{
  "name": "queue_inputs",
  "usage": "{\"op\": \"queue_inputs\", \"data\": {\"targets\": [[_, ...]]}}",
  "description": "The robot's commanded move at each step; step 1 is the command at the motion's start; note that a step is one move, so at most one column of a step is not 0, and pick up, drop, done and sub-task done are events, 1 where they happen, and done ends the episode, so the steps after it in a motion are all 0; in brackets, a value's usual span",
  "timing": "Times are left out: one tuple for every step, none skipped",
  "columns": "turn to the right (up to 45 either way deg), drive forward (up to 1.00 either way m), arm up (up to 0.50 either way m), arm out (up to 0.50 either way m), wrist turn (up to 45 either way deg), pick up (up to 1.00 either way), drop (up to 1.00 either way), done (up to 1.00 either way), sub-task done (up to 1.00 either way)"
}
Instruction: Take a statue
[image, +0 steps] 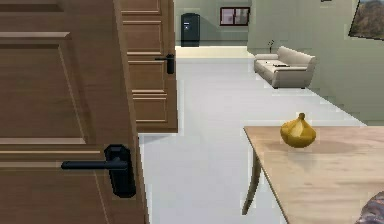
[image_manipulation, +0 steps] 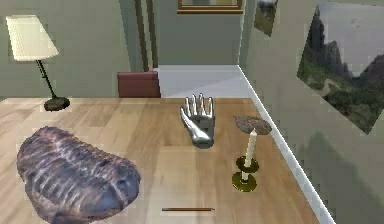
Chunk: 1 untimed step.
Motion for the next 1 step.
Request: {"op": "queue_inputs", "data": {"targets": [[0.0, 0.00, 0.50, 0.00, 0.0, 0.00, 0.00, 0.00, 0.00]]}}
